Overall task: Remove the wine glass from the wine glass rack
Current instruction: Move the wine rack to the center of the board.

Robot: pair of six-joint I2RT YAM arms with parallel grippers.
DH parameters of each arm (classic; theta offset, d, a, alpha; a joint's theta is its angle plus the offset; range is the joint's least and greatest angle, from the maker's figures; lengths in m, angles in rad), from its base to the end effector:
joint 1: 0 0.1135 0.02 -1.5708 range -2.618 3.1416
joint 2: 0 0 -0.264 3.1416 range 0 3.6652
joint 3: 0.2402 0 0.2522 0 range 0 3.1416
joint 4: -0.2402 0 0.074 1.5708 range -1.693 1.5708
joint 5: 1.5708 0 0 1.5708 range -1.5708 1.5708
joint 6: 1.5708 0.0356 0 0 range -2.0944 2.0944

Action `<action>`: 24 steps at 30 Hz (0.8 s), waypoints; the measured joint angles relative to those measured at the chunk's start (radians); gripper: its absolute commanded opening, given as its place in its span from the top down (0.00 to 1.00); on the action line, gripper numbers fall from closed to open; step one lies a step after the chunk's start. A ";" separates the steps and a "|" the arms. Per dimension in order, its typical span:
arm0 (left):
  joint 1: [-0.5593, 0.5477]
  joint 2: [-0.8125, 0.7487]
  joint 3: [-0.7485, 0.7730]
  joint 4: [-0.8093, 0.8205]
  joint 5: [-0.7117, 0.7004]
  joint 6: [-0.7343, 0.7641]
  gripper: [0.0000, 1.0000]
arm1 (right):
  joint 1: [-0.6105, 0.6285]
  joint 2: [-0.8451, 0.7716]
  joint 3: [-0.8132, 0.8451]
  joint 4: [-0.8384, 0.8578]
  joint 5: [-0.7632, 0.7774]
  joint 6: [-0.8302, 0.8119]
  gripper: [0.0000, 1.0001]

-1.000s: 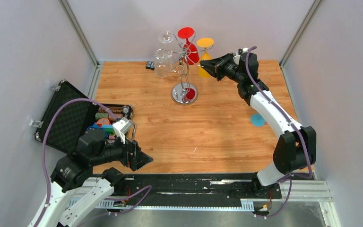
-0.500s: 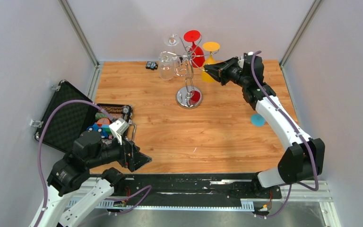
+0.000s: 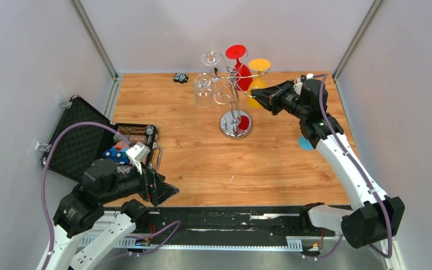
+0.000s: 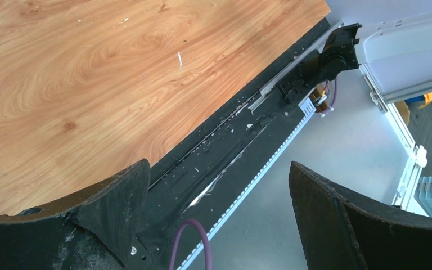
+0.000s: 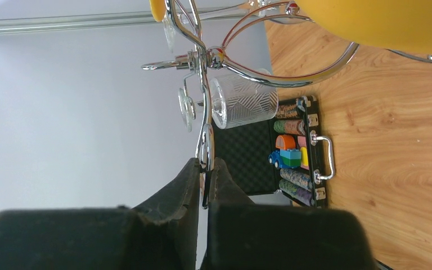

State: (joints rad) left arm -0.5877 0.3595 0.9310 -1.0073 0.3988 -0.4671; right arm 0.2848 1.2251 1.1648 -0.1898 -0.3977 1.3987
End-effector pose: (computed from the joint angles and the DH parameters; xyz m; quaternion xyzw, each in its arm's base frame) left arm 0.0284 -0.0355 0.3443 0.1561 0.8186 -0.4095 0.3712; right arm 0.2669 0.0925 0.3806 0.3064 0.7213 0.5524 0.2842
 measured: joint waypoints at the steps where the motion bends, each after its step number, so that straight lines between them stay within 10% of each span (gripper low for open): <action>1: 0.000 0.000 0.000 0.000 0.000 -0.002 0.00 | 0.000 -0.018 -0.009 -0.010 0.003 0.003 1.00; 24: 0.000 -0.024 0.046 -0.015 -0.001 -0.053 0.00 | 0.000 -0.351 -0.180 -0.169 0.074 0.010 1.00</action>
State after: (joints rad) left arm -0.5877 0.3355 0.9771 -1.0222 0.3981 -0.5201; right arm 0.2848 0.8745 0.9852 -0.3584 -0.3241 1.4090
